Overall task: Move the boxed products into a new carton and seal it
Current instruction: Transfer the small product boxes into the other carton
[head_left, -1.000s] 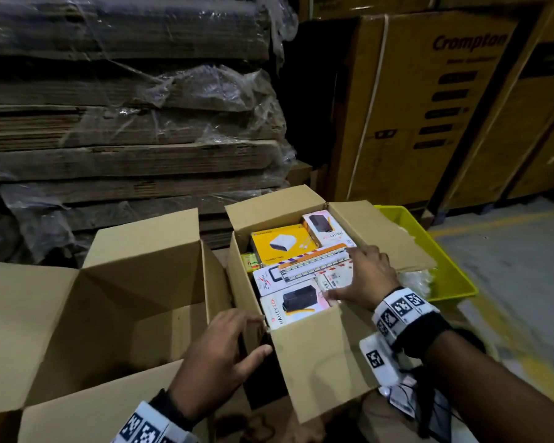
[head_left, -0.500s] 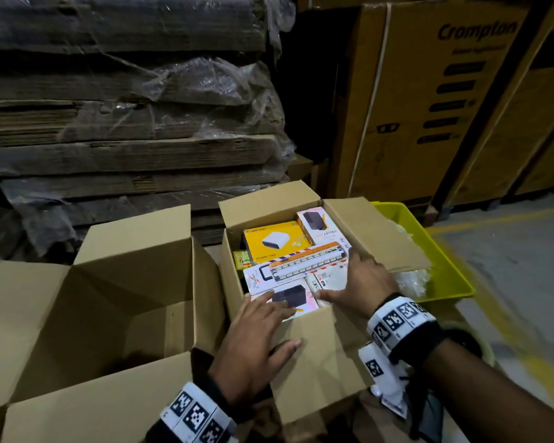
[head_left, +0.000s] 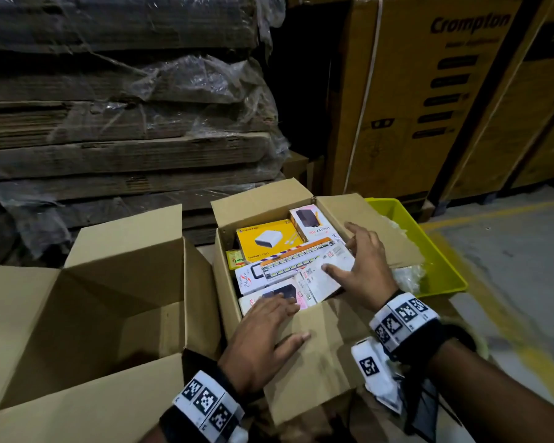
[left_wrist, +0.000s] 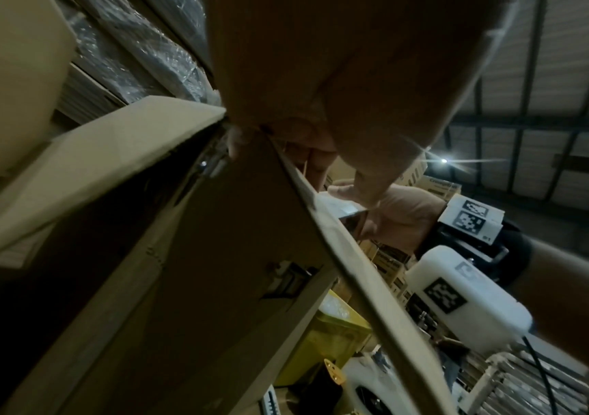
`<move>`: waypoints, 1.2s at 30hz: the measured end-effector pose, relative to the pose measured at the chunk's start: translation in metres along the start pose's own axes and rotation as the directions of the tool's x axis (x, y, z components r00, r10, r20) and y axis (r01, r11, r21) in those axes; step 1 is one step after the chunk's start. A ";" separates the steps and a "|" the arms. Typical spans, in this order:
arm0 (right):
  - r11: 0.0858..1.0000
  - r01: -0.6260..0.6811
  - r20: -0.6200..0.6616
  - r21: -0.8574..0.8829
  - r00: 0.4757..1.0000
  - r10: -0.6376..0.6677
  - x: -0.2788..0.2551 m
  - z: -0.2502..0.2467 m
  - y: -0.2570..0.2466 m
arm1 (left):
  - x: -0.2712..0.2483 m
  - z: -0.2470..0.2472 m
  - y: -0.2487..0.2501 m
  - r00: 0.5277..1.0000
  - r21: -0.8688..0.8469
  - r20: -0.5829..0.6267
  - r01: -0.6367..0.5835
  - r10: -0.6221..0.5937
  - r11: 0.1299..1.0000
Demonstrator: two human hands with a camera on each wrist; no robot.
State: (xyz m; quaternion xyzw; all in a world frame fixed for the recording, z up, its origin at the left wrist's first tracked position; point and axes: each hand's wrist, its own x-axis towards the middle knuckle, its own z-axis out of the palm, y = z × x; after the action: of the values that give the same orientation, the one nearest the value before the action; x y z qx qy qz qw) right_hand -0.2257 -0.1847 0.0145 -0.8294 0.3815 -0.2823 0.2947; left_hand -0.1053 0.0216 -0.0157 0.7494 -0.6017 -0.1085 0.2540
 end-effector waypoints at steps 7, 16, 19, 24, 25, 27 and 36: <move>0.972 -0.113 0.017 0.206 0.994 0.112 0.001 -0.009 -0.004 | 0.004 -0.007 0.002 0.987 -0.236 -0.059 0.133 -0.151 0.962; 0.838 -0.155 0.017 0.523 0.985 0.171 0.001 -0.027 -0.027 | 0.008 -0.024 0.002 0.957 -0.455 -0.148 0.160 -0.251 0.876; 0.559 -0.249 0.196 0.791 0.968 0.154 -0.002 -0.030 -0.048 | 0.000 -0.040 0.012 0.925 -0.607 -0.202 0.138 -0.321 0.783; 0.186 -0.490 0.494 0.851 0.869 0.028 -0.023 -0.010 -0.093 | -0.026 -0.072 0.026 0.871 -0.805 -0.203 0.112 -0.448 0.583; 0.193 -0.523 0.531 0.830 0.847 0.012 -0.029 -0.002 -0.099 | -0.032 -0.078 0.027 0.860 -0.843 -0.198 0.096 -0.470 0.530; 0.271 -0.555 0.582 0.786 0.813 -0.024 -0.039 0.014 -0.114 | -0.047 -0.092 0.024 0.816 -0.882 -0.220 0.067 -0.534 0.467; 0.841 0.007 0.553 0.542 0.750 -0.363 -0.056 0.046 -0.188 | -0.119 -0.160 -0.031 0.711 -0.772 -0.375 0.115 -0.595 0.625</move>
State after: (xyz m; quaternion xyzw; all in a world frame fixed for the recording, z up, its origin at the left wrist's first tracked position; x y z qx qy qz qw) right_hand -0.1370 -0.0269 0.1024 -0.8019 0.0832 -0.1039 0.5825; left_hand -0.0346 0.1800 0.0872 0.6973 -0.2287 -0.1355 0.6657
